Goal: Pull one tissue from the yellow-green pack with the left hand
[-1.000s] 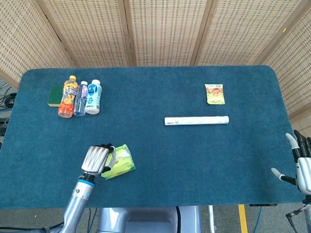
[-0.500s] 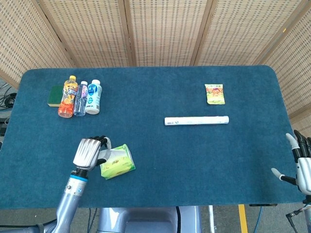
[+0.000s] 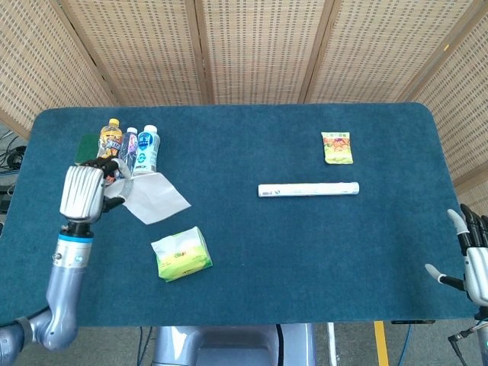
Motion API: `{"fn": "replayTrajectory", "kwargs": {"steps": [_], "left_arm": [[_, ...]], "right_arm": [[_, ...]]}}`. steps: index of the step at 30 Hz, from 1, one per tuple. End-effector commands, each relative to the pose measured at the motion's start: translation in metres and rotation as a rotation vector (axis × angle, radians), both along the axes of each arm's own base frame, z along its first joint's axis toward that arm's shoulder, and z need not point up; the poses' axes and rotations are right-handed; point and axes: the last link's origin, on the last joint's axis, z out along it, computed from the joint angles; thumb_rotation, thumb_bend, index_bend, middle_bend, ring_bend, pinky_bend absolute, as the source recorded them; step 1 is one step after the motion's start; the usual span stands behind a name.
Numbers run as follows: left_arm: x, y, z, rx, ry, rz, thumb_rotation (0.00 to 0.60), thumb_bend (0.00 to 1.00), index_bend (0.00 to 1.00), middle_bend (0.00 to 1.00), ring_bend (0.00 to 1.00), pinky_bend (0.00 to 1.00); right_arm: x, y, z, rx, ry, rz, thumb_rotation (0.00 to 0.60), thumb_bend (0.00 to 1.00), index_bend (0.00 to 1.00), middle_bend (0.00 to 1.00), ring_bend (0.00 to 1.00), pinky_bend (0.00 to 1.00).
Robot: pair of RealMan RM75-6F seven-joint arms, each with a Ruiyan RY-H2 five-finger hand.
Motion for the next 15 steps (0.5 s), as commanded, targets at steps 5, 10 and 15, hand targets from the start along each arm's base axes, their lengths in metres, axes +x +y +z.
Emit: {"fn": "replayTrajectory", "kwargs": {"steps": [5, 10, 15], "left_arm": [[-0.031, 0.043, -0.006, 0.001, 0.158, -0.059, 0.6, 0.6, 0.71, 0.56, 0.55, 0.61], [-0.064, 0.03, -0.047, -0.122, 0.234, -0.095, 0.6, 0.6, 0.71, 0.56, 0.55, 0.62], [-0.082, 0.012, -0.07, -0.176, 0.254, -0.124, 0.6, 0.59, 0.71, 0.56, 0.55, 0.62]], "right_arm": [[-0.003, -0.004, -0.002, 0.006, 0.002, -0.019, 0.6, 0.0, 0.0, 0.0, 0.0, 0.0], [-0.005, -0.004, -0.001, 0.005, -0.001, -0.023, 0.6, 0.0, 0.0, 0.0, 0.0, 0.0], [-0.004, -0.004, -0.001, 0.006, -0.003, -0.022, 0.6, 0.0, 0.0, 0.0, 0.0, 0.0]]}}
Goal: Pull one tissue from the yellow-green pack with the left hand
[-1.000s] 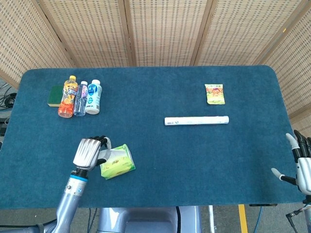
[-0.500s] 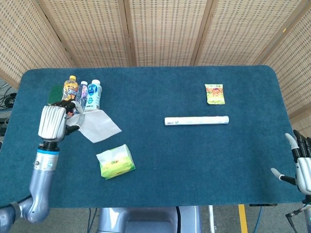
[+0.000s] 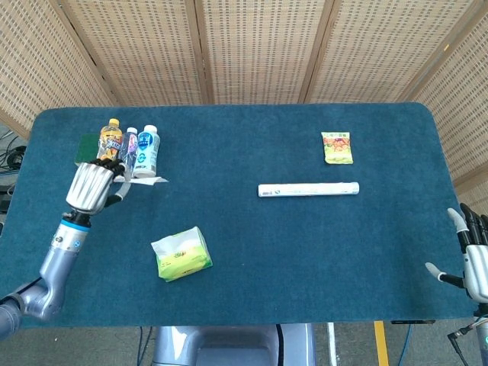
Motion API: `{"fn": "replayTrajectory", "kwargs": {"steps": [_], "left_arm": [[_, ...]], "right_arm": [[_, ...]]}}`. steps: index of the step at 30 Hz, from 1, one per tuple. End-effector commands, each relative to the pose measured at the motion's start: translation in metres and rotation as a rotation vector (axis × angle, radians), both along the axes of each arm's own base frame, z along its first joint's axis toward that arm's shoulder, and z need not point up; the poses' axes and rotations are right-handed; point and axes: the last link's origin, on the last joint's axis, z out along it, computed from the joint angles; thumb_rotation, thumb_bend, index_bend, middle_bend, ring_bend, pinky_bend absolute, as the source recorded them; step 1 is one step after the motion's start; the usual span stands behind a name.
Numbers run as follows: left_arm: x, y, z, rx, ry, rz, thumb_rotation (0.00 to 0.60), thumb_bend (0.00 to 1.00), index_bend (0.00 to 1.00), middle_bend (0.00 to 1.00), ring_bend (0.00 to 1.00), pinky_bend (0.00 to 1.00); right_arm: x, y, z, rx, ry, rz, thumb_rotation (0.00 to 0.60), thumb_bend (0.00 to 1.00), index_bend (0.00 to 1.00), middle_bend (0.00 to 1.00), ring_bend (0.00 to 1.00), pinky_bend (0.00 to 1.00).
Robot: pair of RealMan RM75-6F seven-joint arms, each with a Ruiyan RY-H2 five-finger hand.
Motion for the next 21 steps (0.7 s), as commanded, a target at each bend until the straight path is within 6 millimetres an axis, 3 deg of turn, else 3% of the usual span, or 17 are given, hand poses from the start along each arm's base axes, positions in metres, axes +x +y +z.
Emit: {"fn": "replayTrajectory", "kwargs": {"steps": [1, 3, 5, 6, 7, 9, 10, 12, 16, 21], "left_arm": [[-0.01, -0.015, -0.023, -0.063, 0.01, -0.028, 0.6, 0.58, 0.71, 0.56, 0.55, 0.62], [-0.017, -0.022, -0.03, -0.089, 0.023, -0.02, 0.6, 0.55, 0.71, 0.55, 0.55, 0.62], [-0.02, -0.025, -0.033, -0.109, 0.017, -0.01, 0.6, 0.44, 0.61, 0.42, 0.47, 0.58], [-0.022, -0.027, -0.035, -0.121, 0.014, -0.001, 0.6, 0.26, 0.41, 0.23, 0.3, 0.46], [-0.025, -0.029, -0.036, -0.143, 0.017, 0.024, 0.6, 0.14, 0.23, 0.11, 0.17, 0.32], [-0.032, -0.032, -0.038, -0.19, 0.035, 0.086, 0.6, 0.01, 0.02, 0.0, 0.01, 0.07], [-0.035, -0.034, -0.038, -0.214, 0.041, 0.121, 0.6, 0.0, 0.0, 0.0, 0.0, 0.01], [-0.032, -0.039, -0.034, -0.269, 0.039, 0.18, 0.6, 0.0, 0.0, 0.0, 0.0, 0.0], [-0.015, -0.057, 0.005, -0.262, -0.065, 0.155, 0.6, 0.0, 0.0, 0.0, 0.0, 0.0], [-0.013, -0.076, 0.049, -0.197, -0.118, 0.135, 0.6, 0.0, 0.0, 0.0, 0.0, 0.0]], "right_arm": [[0.0, 0.0, 0.0, 0.002, 0.0, 0.001, 0.6, 0.0, 0.0, 0.0, 0.0, 0.0], [0.001, 0.0, -0.001, 0.002, 0.001, 0.003, 0.6, 0.0, 0.0, 0.0, 0.0, 0.0], [0.001, 0.0, -0.001, 0.002, 0.001, 0.005, 0.6, 0.0, 0.0, 0.0, 0.0, 0.0], [0.001, 0.001, 0.0, 0.002, 0.001, 0.006, 0.6, 0.0, 0.0, 0.0, 0.0, 0.0], [0.002, 0.001, 0.0, 0.001, 0.001, 0.008, 0.6, 0.0, 0.0, 0.0, 0.0, 0.0], [0.002, 0.001, 0.0, -0.001, 0.0, 0.009, 0.6, 0.0, 0.0, 0.0, 0.0, 0.0], [0.002, 0.002, 0.0, -0.001, -0.001, 0.01, 0.6, 0.0, 0.0, 0.0, 0.0, 0.0], [0.002, 0.002, 0.001, -0.003, -0.001, 0.012, 0.6, 0.0, 0.0, 0.0, 0.0, 0.0], [0.004, 0.004, 0.0, -0.002, 0.002, 0.02, 0.6, 0.0, 0.0, 0.0, 0.0, 0.0], [0.005, 0.004, 0.0, -0.004, 0.003, 0.022, 0.6, 0.0, 0.0, 0.0, 0.0, 0.0]]}}
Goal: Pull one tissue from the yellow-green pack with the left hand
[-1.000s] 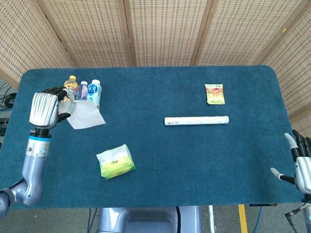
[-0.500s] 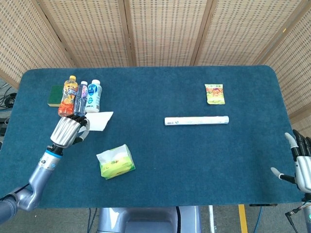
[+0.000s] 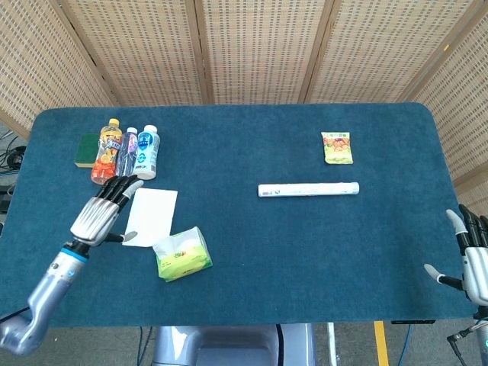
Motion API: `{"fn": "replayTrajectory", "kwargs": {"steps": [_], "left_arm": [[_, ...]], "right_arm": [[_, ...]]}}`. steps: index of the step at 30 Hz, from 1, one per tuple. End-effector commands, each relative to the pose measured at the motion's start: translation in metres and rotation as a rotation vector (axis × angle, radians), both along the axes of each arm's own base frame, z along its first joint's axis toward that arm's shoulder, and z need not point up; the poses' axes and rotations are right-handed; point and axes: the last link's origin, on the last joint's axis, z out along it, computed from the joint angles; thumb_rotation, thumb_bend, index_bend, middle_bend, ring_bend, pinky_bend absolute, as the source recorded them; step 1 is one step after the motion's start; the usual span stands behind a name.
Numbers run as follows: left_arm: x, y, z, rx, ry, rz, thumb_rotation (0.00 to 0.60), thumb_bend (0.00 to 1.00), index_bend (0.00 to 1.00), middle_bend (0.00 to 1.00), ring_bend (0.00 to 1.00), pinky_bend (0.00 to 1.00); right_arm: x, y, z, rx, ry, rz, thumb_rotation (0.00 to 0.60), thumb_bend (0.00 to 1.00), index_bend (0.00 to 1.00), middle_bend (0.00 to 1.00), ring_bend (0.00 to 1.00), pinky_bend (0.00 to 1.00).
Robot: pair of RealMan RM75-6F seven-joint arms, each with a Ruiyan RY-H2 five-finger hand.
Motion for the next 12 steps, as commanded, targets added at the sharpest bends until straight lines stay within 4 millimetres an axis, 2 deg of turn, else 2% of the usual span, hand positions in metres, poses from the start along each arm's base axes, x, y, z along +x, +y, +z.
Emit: {"fn": "replayTrajectory", "kwargs": {"steps": [1, 2, 5, 8, 12], "left_arm": [[-0.005, -0.026, 0.054, 0.094, -0.043, 0.016, 0.6, 0.0, 0.0, 0.0, 0.0, 0.0], [-0.013, -0.035, 0.074, 0.16, -0.039, 0.036, 0.6, 0.0, 0.0, 0.0, 0.0, 0.0], [-0.029, -0.057, 0.1, 0.237, -0.003, 0.097, 0.6, 0.0, 0.0, 0.0, 0.0, 0.0], [-0.043, -0.074, 0.115, 0.29, 0.013, 0.158, 0.6, 0.0, 0.0, 0.0, 0.0, 0.0], [-0.058, -0.096, 0.121, 0.289, -0.005, 0.233, 0.6, 0.0, 0.0, 0.0, 0.0, 0.0]], "right_arm": [[0.0, 0.0, 0.0, -0.002, 0.0, 0.001, 0.6, 0.0, 0.0, 0.0, 0.0, 0.0], [0.001, 0.001, 0.001, -0.005, -0.001, 0.002, 0.6, 0.0, 0.0, 0.0, 0.0, 0.0], [0.001, 0.002, 0.002, -0.008, -0.002, 0.003, 0.6, 0.0, 0.0, 0.0, 0.0, 0.0], [0.001, 0.002, 0.003, -0.012, -0.007, 0.004, 0.6, 0.0, 0.0, 0.0, 0.0, 0.0], [0.001, 0.003, 0.005, -0.018, -0.013, 0.008, 0.6, 0.0, 0.0, 0.0, 0.0, 0.0]]}}
